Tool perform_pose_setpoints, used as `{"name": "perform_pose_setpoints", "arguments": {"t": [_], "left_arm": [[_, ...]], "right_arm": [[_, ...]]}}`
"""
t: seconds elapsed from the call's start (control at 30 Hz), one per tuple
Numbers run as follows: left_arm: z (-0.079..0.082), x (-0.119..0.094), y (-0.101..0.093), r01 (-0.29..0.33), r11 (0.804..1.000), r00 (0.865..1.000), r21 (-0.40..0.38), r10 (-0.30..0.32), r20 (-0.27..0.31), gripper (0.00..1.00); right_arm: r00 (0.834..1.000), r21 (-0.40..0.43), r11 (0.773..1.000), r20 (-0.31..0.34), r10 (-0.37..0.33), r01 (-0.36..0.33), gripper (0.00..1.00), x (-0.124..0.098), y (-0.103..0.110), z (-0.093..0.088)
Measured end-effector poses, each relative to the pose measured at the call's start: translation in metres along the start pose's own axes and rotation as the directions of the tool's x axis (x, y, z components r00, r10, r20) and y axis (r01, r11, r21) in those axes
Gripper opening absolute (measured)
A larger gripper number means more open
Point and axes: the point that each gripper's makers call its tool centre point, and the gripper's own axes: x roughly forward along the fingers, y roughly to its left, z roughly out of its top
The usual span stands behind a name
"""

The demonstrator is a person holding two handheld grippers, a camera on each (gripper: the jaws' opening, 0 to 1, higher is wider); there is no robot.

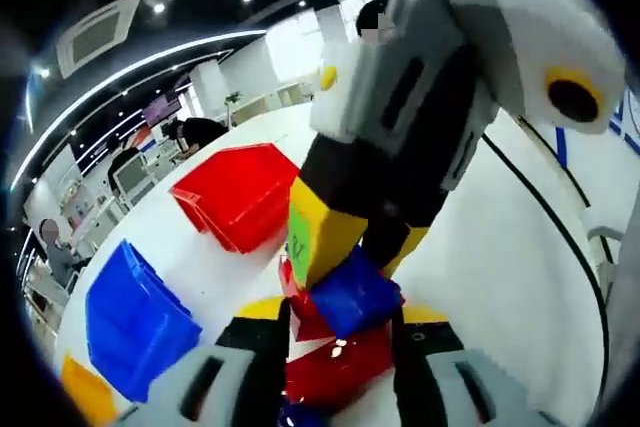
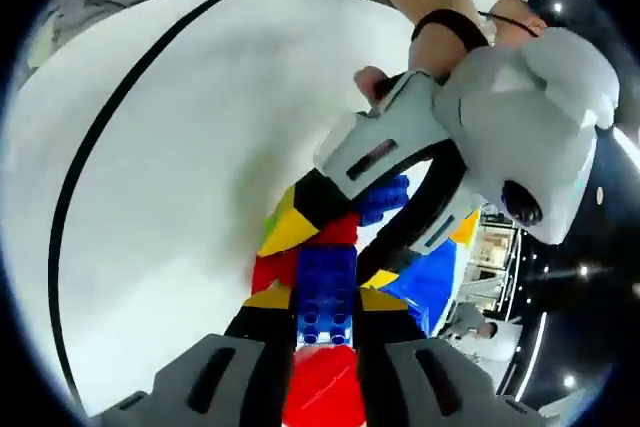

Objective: Take apart the toy blocks one by one and place each separated block into its matching bin, sorting the blocks by their type until all the connected pieces are disassembled and separated into the correct bins

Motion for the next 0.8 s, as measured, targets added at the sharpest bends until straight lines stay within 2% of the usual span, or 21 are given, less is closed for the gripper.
{"name": "perform_pose_setpoints", "arguments": {"t": [0.07,0.1,0.13,0.17,0.27,0.3,0.37,0.4,0.43,0.47,0.57,0.6,0.63,0.67,0.7,0.73,0.8], "left_arm": [[-0.003,-0.003,0.003,-0.011,1.000,1.000,-0.001,0.011,-0.010,0.31],[0.000,-0.008,-0.002,-0.001,1.000,1.000,-0.012,0.002,0.005,0.29],[0.002,-0.009,-0.007,0.029,0.998,0.999,-0.050,-0.027,0.027,0.29],[0.001,-0.012,-0.007,0.031,0.997,0.999,-0.065,-0.029,0.032,0.29],[-0.003,-0.018,-0.003,0.005,0.998,1.000,-0.062,-0.004,0.029,0.31],[-0.002,-0.021,-0.003,0.005,0.997,0.999,-0.074,-0.002,0.038,0.31],[0.000,-0.028,-0.001,0.006,0.995,0.998,-0.102,0.001,0.065,0.33],[0.000,-0.032,-0.001,0.006,0.994,0.997,-0.111,0.003,0.078,0.34],[0.001,-0.036,0.000,0.006,0.992,0.995,-0.124,0.006,0.096,0.34],[0.001,-0.039,0.000,0.008,0.990,0.994,-0.138,0.007,0.111,0.34],[0.001,-0.056,0.005,0.003,0.979,0.983,-0.206,0.035,0.182,0.34],[0.001,-0.058,0.005,0.003,0.977,0.981,-0.215,0.039,0.190,0.34],[-0.002,-0.069,0.005,0.018,0.966,0.973,-0.259,0.043,0.227,0.34],[-0.003,-0.073,0.005,0.020,0.961,0.970,-0.276,0.049,0.240,0.34],[-0.007,-0.082,0.008,0.010,0.952,0.963,-0.307,0.074,0.259,0.34],[-0.012,-0.089,0.011,-0.010,0.948,0.959,-0.319,0.099,0.264,0.34],[-0.021,-0.100,0.015,-0.044,0.940,0.954,-0.340,0.141,0.266,0.34]], "right_arm": [[0.996,-0.071,0.997,-0.069,-0.048,0.043,0.22,-0.004,-0.001,-0.008],[0.995,-0.077,0.995,-0.082,-0.065,0.059,0.22,-0.007,0.001,-0.009],[0.995,-0.028,0.998,-0.075,-0.066,0.064,0.22,-0.008,0.003,-0.008],[0.997,0.014,0.998,-0.054,-0.063,0.064,0.22,-0.011,0.006,-0.004],[0.995,0.069,0.995,-0.062,-0.072,0.076,0.23,-0.015,0.006,-0.006],[0.994,0.112,0.989,-0.063,-0.092,0.099,0.23,-0.018,0.003,-0.007],[0.991,0.237,0.963,-0.042,-0.123,0.130,0.23,-0.023,-0.005,-0.010],[0.988,0.312,0.938,-0.030,-0.152,0.154,0.23,-0.026,-0.012,-0.013],[0.985,0.404,0.900,-0.011,-0.174,0.163,0.23,-0.029,-0.017,-0.015],[0.980,0.494,0.852,0.009,-0.201,0.170,0.23,-0.030,-0.023,-0.018],[0.951,0.718,0.675,0.060,-0.303,0.169,0.23,-0.031,-0.040,-0.031],[0.947,0.736,0.655,0.065,-0.316,0.168,0.23,-0.031,-0.042,-0.032],[0.922,0.811,0.564,0.085,-0.377,0.156,0.23,-0.027,-0.058,-0.037],[0.910,0.847,0.512,0.090,-0.404,0.144,0.23,-0.024,-0.066,-0.039],[0.898,0.873,0.472,0.103,-0.429,0.125,0.23,-0.023,-0.073,-0.039],[0.875,0.909,0.407,0.121,-0.469,0.093,0.23,-0.020,-0.081,-0.041],[0.831,0.954,0.298,0.149,-0.535,0.020,0.23,-0.016,-0.101,-0.041]]}}
